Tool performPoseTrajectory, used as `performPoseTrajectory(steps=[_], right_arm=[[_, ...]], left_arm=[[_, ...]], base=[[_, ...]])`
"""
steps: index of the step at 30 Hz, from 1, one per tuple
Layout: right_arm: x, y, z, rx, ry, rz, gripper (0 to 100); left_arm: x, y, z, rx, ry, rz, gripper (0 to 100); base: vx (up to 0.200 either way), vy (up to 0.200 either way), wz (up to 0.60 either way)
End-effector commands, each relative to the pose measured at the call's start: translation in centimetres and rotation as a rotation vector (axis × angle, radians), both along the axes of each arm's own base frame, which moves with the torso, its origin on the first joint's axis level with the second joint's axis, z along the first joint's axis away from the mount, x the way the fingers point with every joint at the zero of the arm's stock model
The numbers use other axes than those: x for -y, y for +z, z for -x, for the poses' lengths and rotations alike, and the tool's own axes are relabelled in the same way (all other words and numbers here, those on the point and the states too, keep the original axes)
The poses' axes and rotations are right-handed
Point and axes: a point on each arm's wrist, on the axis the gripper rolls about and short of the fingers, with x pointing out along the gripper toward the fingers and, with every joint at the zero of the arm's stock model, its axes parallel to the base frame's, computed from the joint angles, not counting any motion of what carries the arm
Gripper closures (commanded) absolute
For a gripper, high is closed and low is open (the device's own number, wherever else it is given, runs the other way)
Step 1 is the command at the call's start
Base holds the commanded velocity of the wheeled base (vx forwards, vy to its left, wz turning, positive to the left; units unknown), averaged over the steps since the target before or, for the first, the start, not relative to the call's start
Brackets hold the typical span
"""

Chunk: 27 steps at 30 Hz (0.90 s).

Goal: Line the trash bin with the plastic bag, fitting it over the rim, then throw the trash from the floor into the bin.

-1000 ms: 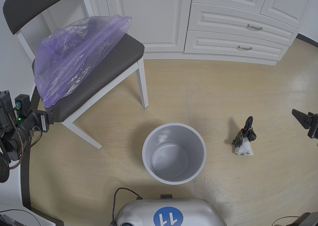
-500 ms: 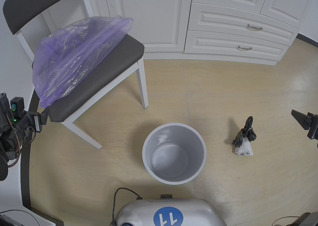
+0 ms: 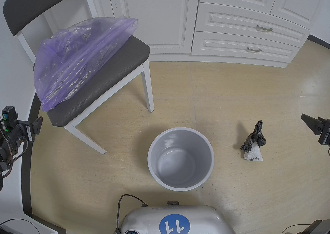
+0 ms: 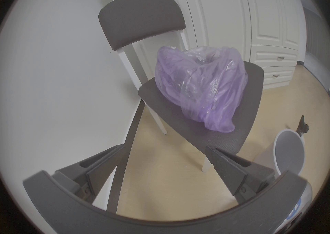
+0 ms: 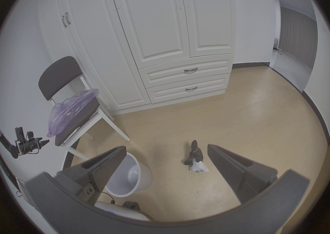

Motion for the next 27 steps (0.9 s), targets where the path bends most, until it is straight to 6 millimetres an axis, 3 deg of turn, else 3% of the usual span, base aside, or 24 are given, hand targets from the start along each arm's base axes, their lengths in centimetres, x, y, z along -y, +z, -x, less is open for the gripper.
performPoseTrajectory(steps=[1,9,20,27], right_arm=[[-0.1,0.0,0.1,0.001,0.007,0.0,0],[-0.1,0.1,0.1,0.007,0.007,0.0,0],[-0.1,0.1,-0.1,0.004,0.007,0.0,0],[-0.1,0.2,-0.1,0.005,0.007,-0.002,0]], left_arm=[[0.2,0.6,0.9,0.034,-0.011,-0.004,0],[2.2,1.1,0.9,0.055,-0.119,-0.008,0],[2.8,1.3,-3.0,0.049,-0.12,-0.007,0],[2.9,1.4,-3.9,0.105,-0.058,-0.02,0]], base=[[0.0,0.0,0.0],[0.0,0.0,0.0],[0.0,0.0,0.0],[0.0,0.0,0.0]])
